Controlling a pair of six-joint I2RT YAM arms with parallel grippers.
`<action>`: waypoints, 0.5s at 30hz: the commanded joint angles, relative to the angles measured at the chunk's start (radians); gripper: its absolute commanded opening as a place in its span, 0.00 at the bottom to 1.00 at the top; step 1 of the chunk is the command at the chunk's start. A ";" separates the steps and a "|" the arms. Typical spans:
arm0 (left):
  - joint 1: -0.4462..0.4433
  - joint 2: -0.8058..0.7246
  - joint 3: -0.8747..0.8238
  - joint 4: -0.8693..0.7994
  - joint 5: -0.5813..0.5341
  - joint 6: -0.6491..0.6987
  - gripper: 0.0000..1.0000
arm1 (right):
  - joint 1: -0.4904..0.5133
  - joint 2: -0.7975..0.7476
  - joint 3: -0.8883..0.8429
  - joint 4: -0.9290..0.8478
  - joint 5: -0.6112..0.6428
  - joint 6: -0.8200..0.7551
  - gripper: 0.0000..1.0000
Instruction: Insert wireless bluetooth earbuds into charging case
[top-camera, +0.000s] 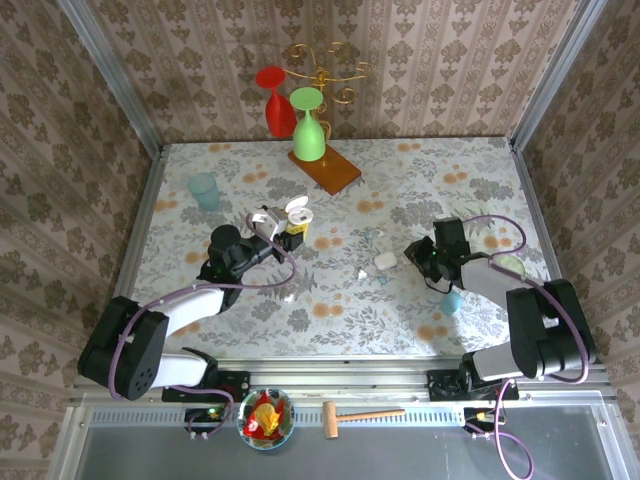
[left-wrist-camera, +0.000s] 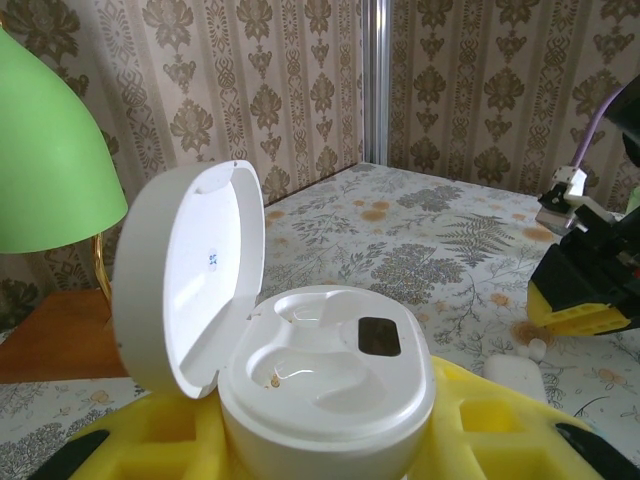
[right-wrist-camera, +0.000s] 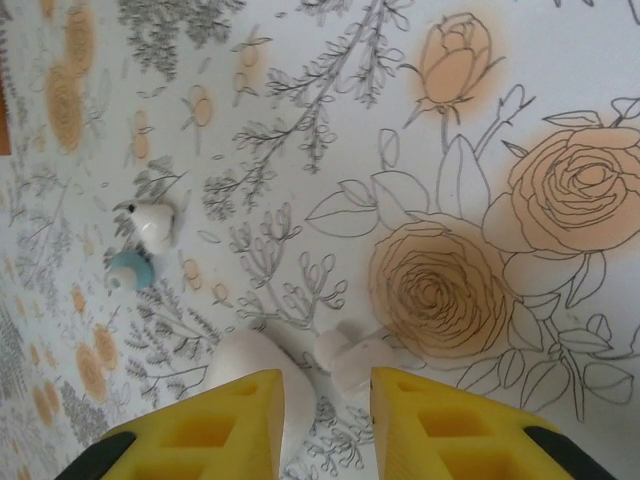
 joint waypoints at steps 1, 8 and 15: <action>-0.006 -0.022 -0.008 0.013 0.011 -0.004 0.04 | -0.006 0.042 0.001 0.038 -0.017 0.048 0.29; -0.006 -0.025 -0.002 0.003 0.011 0.003 0.04 | -0.006 0.058 -0.013 0.049 -0.027 0.061 0.31; -0.009 -0.013 -0.001 0.017 0.013 -0.001 0.04 | -0.005 0.062 -0.025 0.054 -0.046 0.071 0.31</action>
